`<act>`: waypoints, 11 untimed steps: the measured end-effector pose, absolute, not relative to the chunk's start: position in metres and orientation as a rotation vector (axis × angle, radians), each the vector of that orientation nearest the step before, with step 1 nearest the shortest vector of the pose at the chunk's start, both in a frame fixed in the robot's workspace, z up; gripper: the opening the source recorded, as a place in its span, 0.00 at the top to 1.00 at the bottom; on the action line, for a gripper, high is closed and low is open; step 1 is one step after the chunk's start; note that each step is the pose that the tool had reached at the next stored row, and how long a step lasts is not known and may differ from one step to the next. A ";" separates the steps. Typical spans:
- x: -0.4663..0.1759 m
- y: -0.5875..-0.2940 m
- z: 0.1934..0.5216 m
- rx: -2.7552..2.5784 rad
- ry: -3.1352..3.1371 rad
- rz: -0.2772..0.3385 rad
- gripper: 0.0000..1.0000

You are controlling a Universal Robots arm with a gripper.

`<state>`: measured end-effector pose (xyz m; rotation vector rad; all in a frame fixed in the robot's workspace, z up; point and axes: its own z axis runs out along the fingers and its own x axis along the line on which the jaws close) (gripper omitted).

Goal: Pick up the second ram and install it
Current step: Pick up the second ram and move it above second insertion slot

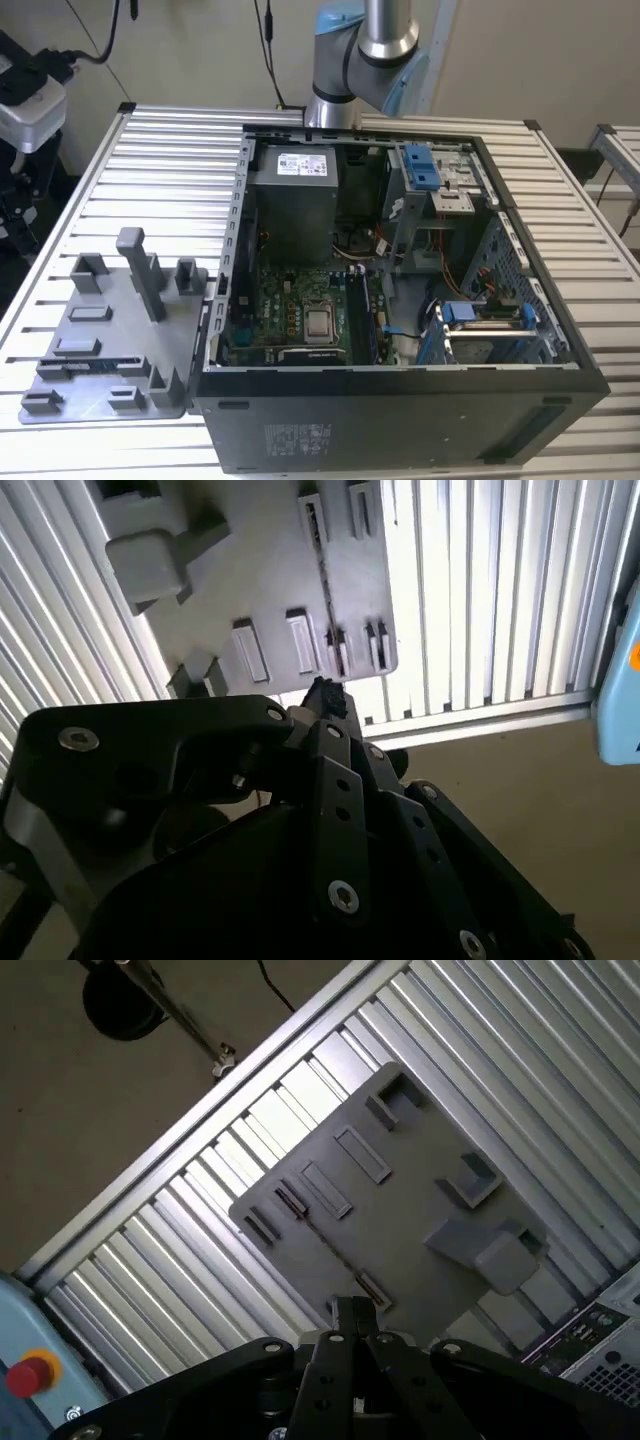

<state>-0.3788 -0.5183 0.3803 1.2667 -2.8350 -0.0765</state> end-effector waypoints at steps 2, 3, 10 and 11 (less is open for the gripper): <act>-0.379 -0.518 0.380 1.317 -2.811 -0.075 0.89; -0.379 -0.518 0.380 1.343 -2.798 -0.075 0.89; -0.379 -0.518 0.379 1.518 -2.705 -0.070 0.89; -0.379 -0.518 0.379 1.541 -2.692 -0.069 0.89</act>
